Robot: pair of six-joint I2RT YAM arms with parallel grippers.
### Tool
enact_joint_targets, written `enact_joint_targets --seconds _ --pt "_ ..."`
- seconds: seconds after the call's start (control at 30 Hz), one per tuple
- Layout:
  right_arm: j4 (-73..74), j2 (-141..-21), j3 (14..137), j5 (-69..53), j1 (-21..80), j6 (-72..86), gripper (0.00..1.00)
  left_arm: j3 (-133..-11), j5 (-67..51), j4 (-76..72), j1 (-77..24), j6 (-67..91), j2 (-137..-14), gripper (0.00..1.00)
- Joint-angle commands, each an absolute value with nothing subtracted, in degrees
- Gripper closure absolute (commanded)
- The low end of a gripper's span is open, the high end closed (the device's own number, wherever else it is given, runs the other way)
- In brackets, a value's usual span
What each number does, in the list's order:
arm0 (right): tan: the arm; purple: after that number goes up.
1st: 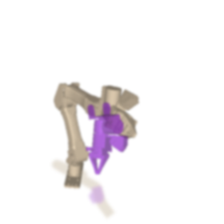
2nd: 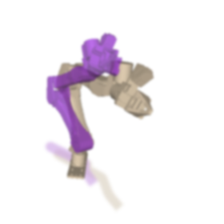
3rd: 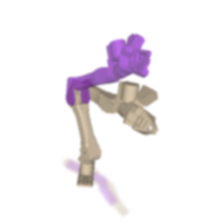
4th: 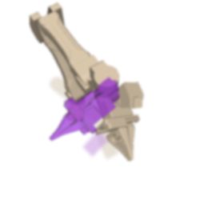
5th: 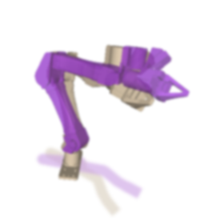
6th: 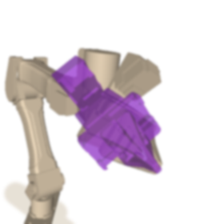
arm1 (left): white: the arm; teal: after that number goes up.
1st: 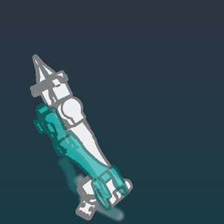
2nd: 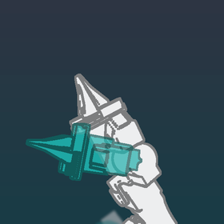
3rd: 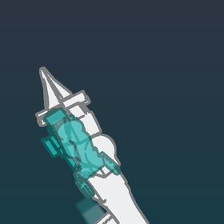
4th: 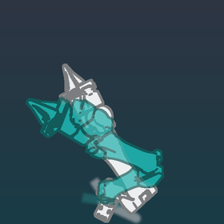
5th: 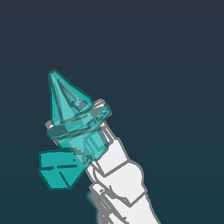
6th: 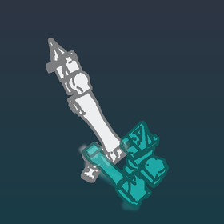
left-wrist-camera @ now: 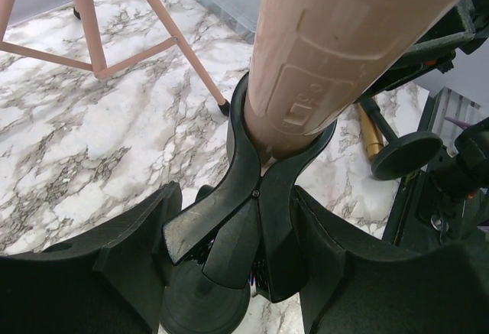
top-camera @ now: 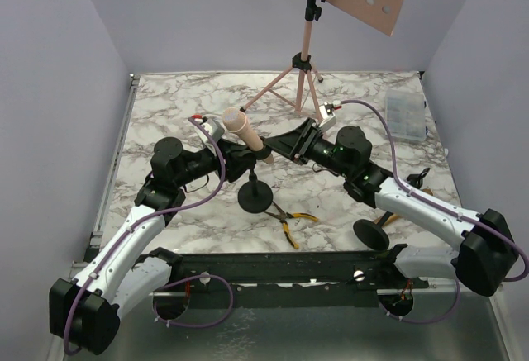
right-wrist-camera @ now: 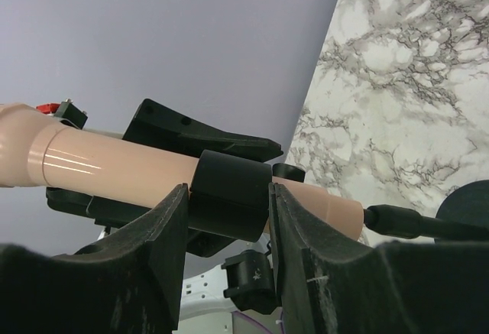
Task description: Set up the instrument practice props
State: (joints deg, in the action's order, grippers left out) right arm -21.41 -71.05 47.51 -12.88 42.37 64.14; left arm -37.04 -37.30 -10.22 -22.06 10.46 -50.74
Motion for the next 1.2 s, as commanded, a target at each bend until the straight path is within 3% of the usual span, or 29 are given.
enact_joint_targets --seconds 0.0,0.27,0.7,0.77,0.83,0.97,1.17 --pt "-19.02 -72.29 45.31 -12.30 42.96 63.98 0.70 -35.99 -41.40 -12.46 -23.10 11.73 -50.03 0.58" --pt "-18.57 -72.65 44.14 -11.79 42.97 64.28 0.73 -35.36 -42.42 -11.93 -24.18 11.22 -50.40 0.63" --pt "-19.20 -72.85 43.62 -11.43 42.98 63.91 0.75 -35.29 -41.02 -9.58 -26.02 9.01 -50.80 0.63" --pt "-19.62 -72.87 43.76 -11.57 42.97 63.98 0.76 -35.58 -40.30 -9.39 -26.02 9.18 -50.42 0.54" --pt "-20.35 -73.09 44.20 -11.73 42.97 64.16 0.79 -36.03 -39.19 -8.61 -26.02 9.21 -49.61 0.30" --pt "-22.92 -74.18 45.86 -12.11 42.97 65.57 0.87 -37.39 -36.17 -6.08 -25.59 8.12 -45.46 0.01" --pt "-26.85 -78.04 50.57 -12.63 42.98 68.08 1.00 -33.67 -25.89 -9.66 -24.70 7.57 -33.72 0.01"
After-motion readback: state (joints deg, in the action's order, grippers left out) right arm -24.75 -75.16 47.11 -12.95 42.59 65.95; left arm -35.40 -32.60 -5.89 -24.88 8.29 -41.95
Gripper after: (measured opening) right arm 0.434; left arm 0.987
